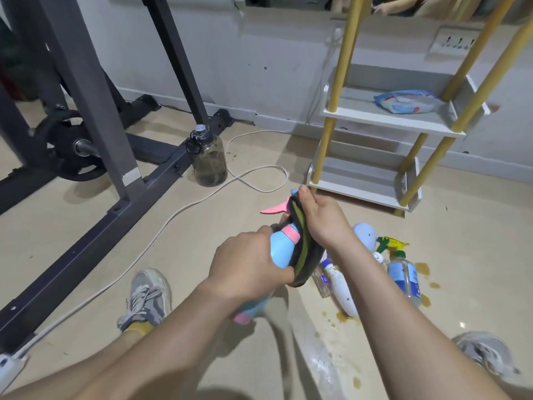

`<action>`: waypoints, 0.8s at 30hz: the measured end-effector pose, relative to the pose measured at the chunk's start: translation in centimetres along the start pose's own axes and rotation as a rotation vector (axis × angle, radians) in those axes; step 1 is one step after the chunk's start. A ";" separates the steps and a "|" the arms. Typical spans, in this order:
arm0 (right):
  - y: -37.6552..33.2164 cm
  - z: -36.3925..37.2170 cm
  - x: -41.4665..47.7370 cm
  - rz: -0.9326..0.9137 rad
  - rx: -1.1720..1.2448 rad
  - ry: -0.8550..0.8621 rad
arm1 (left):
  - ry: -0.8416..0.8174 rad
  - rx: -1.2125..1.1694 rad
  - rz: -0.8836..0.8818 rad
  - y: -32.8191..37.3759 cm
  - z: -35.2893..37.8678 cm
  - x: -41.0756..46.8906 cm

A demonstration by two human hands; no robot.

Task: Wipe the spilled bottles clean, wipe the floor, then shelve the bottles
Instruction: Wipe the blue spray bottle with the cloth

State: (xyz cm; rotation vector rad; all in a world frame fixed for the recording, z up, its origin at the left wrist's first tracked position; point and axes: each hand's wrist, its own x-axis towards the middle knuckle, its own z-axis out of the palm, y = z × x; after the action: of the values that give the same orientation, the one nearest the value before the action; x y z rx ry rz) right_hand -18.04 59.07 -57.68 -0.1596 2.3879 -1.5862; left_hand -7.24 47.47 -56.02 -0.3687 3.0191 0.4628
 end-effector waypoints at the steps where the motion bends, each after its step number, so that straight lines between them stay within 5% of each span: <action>1: 0.1 0.2 0.0 -0.007 0.040 0.010 | -0.051 -0.105 -0.015 -0.3 -0.3 0.1; 6: 0.7 2.6 -4.4 -0.170 0.062 0.125 | -0.456 -0.825 -0.165 -1.8 -0.2 0.3; 8: 1.7 3.4 -5.3 -0.173 0.065 0.196 | -0.426 -0.720 -0.155 -2.1 0.4 0.9; 12: 3.4 4.4 -2.9 -0.011 0.162 0.165 | -0.073 0.074 0.084 -3.9 1.2 3.6; 16: 3.0 6.1 1.0 -0.008 0.098 0.108 | 0.005 0.038 0.153 -8.2 3.5 7.4; 20: 4.4 10.1 3.5 -0.083 -0.172 0.158 | -0.103 0.179 0.107 -11.9 7.1 10.7; 22: 6.2 12.1 4.7 -0.081 -0.249 0.201 | -0.280 -0.139 -0.073 -13.6 7.9 12.5; 24: 8.3 14.2 5.9 -0.121 -0.305 0.220 | -0.450 -0.836 -0.353 -14.4 8.4 14.0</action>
State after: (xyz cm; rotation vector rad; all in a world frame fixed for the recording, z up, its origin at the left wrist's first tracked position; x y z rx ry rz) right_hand -19.25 48.37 -71.44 -0.2021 2.8334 -1.3379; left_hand -17.06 33.56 -69.57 -0.6959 2.1339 1.5076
